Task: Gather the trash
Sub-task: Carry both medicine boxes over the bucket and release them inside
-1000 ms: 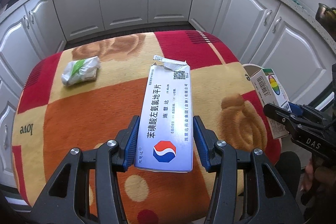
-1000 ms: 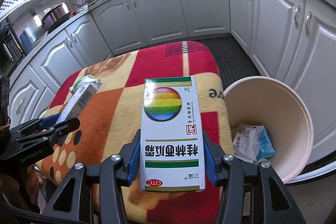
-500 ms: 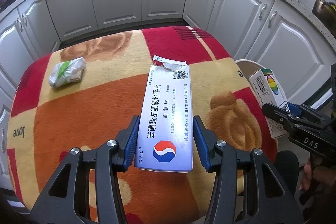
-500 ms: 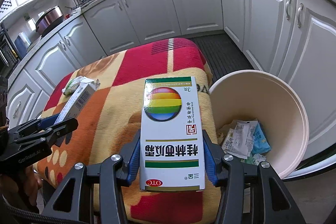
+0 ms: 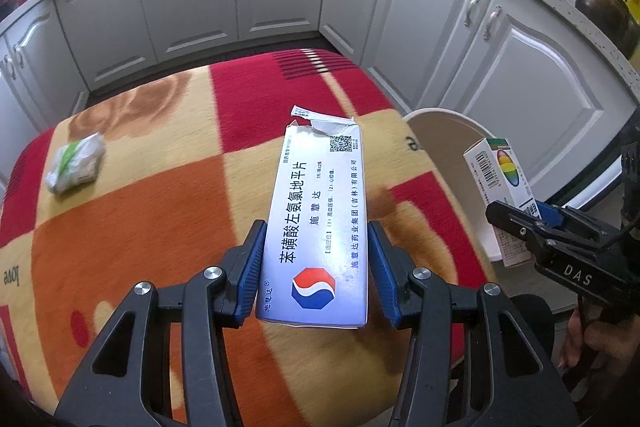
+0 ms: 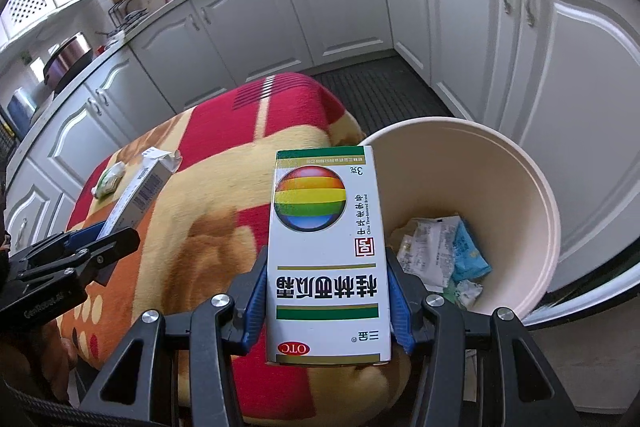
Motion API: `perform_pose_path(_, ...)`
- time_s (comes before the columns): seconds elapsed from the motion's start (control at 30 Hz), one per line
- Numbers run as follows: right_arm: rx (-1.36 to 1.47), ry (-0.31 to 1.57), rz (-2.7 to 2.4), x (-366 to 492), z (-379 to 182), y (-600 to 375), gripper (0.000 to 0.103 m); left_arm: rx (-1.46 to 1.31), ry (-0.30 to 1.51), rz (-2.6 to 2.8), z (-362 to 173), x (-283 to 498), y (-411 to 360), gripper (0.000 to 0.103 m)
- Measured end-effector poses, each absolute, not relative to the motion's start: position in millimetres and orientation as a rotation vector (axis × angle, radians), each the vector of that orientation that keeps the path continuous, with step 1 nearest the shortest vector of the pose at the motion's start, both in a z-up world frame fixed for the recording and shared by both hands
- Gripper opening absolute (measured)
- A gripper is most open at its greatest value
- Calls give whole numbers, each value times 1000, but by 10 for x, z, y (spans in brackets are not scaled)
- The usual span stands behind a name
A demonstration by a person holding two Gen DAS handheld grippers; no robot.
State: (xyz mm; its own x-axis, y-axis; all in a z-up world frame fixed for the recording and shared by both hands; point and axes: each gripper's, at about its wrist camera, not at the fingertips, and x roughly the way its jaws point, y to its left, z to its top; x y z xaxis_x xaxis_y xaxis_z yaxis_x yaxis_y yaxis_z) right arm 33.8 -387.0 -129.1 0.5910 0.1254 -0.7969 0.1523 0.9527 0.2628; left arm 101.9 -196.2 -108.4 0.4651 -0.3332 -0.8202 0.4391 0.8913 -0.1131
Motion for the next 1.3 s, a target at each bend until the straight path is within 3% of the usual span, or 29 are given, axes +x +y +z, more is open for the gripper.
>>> perform_pose_path(1.3,468,935,-245,-22,-1501,-4904,49,248,997,-669,-1260,1237,-3482,48)
